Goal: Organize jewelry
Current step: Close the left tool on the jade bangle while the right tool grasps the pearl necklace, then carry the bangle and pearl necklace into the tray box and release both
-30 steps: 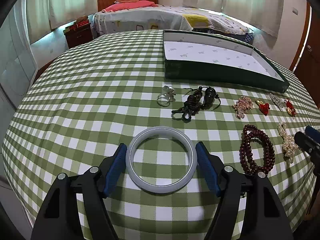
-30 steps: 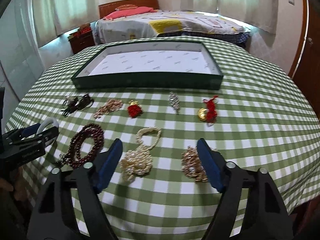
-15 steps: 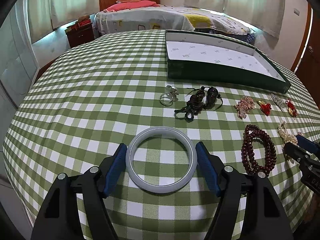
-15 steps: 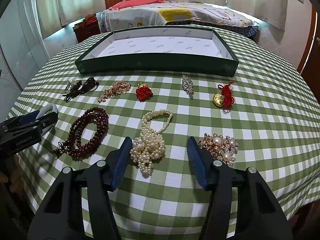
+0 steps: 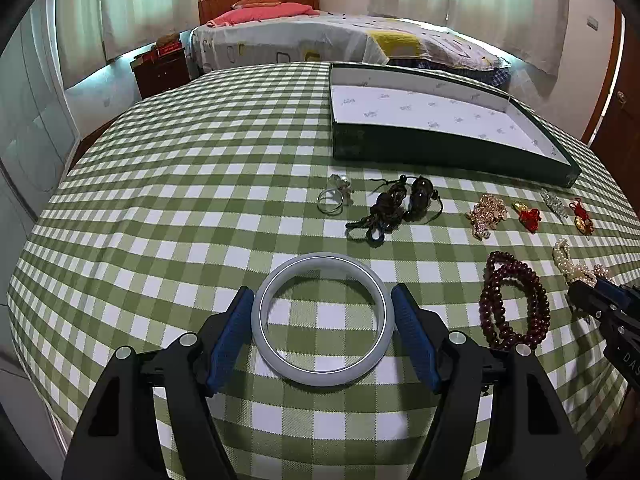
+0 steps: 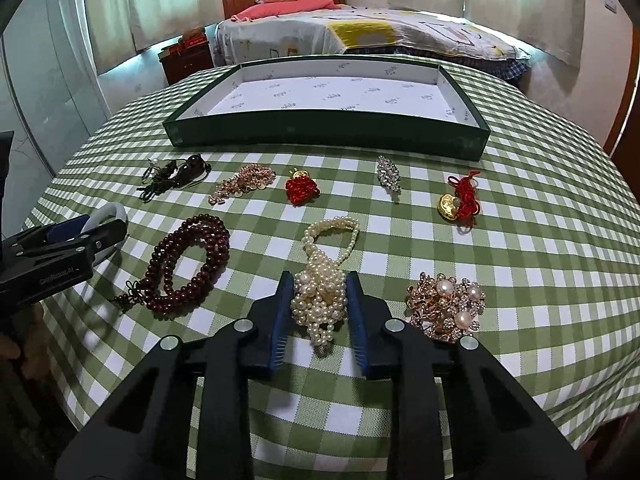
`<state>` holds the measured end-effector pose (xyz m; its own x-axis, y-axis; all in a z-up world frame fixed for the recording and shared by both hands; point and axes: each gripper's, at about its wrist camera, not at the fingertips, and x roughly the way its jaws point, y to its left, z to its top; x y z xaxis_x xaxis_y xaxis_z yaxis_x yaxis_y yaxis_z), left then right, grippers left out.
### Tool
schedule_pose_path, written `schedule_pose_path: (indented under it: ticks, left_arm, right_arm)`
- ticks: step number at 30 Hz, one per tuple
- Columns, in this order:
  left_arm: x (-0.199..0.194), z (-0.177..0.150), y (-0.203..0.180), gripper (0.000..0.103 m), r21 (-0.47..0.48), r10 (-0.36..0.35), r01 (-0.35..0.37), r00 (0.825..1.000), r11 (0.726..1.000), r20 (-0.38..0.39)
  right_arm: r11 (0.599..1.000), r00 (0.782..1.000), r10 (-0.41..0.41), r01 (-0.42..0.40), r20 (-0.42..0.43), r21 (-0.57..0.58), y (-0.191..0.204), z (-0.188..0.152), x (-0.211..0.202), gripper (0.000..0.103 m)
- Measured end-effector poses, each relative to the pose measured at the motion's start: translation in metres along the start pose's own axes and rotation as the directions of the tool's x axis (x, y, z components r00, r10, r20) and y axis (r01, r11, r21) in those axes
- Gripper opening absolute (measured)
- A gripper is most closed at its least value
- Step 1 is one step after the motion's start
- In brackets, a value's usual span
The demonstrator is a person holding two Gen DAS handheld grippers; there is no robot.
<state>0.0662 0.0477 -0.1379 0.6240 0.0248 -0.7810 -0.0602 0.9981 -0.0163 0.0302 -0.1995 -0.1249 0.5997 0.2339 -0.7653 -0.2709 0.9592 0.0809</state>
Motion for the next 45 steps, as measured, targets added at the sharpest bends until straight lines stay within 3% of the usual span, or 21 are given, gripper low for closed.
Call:
schedule_pose_path:
  ticks: [10, 18, 26, 31, 38, 45]
  left_arm:
    - [-0.017, 0.017, -0.012, 0.068, 0.006, -0.023, 0.022, 0.998, 1.0, 0.057]
    - [-0.028, 0.065, -0.039, 0.068, 0.04, -0.083, 0.078, 0.987, 0.996, 0.137]
    - [-0.002, 0.128, -0.07, 0.068, 0.034, -0.14, 0.136, 0.973, 0.99, 0.182]
    - [0.03, 0.15, -0.092, 0.068, 0.049, -0.133, 0.126, 0.975, 0.991, 0.178]
    - [0.091, 0.145, -0.11, 0.068, 0.032, -0.132, 0.132, 0.991, 0.991, 0.01]
    - [0.107, 0.133, -0.119, 0.068, 0.064, -0.109, 0.112, 0.993, 0.992, -0.053]
  right_arm:
    - [1.0, 0.993, 0.008, -0.011, 0.121, 0.026, -0.008, 0.024, -0.034, 0.026]
    - [0.998, 0.977, 0.004, -0.018, 0.214, 0.063, -0.03, 0.074, -0.043, 0.026]
    - [0.999, 0.959, -0.031, 0.018, 0.28, 0.047, -0.057, 0.132, -0.016, 0.026]
    - [0.998, 0.974, -0.023, 0.011, 0.225, 0.058, -0.083, 0.147, 0.028, 0.026]
    - [0.997, 0.996, -0.026, 0.019, 0.082, 0.081, -0.102, 0.139, 0.078, 0.026]
    - [0.997, 0.999, -0.026, 0.024, 0.02, 0.071, -0.104, 0.135, 0.094, 0.026]
